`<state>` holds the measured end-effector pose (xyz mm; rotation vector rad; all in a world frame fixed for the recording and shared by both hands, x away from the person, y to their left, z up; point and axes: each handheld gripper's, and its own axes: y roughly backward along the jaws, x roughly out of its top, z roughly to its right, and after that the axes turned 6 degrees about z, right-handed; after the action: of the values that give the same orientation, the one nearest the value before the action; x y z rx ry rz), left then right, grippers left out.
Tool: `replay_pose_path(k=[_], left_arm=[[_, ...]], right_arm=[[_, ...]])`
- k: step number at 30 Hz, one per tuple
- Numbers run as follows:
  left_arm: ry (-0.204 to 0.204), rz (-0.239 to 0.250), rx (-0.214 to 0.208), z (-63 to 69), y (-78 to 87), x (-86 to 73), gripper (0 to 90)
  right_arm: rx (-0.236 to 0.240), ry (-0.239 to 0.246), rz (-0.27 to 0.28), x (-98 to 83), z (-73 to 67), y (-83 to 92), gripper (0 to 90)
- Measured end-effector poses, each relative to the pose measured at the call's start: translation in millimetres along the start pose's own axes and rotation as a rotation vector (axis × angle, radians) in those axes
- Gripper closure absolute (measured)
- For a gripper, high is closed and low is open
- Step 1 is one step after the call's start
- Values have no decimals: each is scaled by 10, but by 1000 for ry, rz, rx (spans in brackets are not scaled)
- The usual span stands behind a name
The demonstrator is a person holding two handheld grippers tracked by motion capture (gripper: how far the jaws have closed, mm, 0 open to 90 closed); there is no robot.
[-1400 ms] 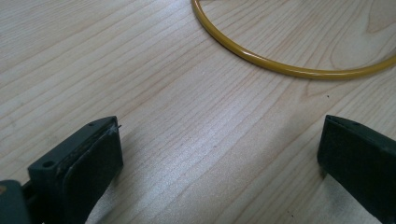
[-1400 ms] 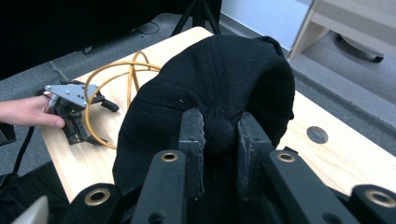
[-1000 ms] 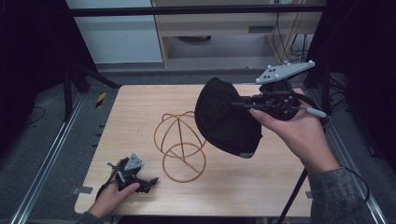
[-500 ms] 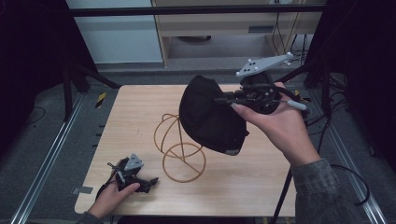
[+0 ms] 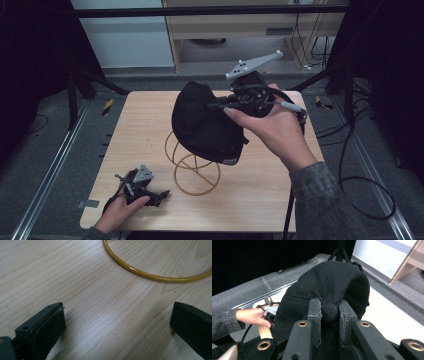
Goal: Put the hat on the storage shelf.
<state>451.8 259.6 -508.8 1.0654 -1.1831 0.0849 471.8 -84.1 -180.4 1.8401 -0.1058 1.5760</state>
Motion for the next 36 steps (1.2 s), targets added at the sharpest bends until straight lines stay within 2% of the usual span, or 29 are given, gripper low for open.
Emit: replay_pose_path(k=[15,27,36], left_arm=[[0,0,0,0,0,0,0],[0,0,0,0,0,0,0],[0,0,0,0,0,0,0]], right_arm=[[15,12,-77,103,-58,-342,751],[11,12,-118,93,-43,-462,749],[12,11,-126,80,-28,-495,748]])
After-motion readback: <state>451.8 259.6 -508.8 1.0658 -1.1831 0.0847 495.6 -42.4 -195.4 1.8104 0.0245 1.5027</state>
